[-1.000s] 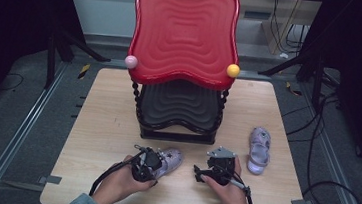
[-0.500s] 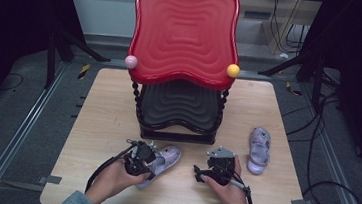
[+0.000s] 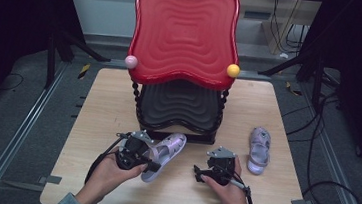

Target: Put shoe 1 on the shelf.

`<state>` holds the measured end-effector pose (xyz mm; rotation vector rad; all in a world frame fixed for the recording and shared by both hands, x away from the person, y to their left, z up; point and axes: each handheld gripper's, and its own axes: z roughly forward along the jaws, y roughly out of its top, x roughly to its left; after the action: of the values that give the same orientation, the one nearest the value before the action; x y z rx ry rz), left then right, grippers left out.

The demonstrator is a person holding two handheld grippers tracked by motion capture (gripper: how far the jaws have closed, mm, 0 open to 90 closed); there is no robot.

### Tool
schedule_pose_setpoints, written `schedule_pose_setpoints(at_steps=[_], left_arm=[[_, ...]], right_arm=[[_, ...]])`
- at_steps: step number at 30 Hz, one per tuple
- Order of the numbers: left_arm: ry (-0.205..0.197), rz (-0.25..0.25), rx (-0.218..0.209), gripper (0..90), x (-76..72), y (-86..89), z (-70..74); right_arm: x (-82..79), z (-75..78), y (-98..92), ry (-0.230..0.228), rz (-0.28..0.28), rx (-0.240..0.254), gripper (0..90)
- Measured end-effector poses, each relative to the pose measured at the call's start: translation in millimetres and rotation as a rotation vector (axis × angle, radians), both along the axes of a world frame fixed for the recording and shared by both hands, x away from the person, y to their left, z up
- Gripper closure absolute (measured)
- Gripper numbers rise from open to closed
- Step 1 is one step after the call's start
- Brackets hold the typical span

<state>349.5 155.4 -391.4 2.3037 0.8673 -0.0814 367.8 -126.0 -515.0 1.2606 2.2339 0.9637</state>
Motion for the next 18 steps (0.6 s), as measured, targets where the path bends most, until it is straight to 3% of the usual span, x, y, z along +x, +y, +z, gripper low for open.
schedule_pose_setpoints(at_steps=[7,18], left_arm=[[-0.062,0.044,-0.073,85.9,5.6,-0.5,21.9],[-0.138,0.127,-0.173,85.8,20.2,-6.6,39.6]], right_arm=[[-0.2,0.1,0.0,0.002,-0.001,-0.001,3.3],[-0.4,0.0,0.2,0.001,-0.002,0.003,3.3]])
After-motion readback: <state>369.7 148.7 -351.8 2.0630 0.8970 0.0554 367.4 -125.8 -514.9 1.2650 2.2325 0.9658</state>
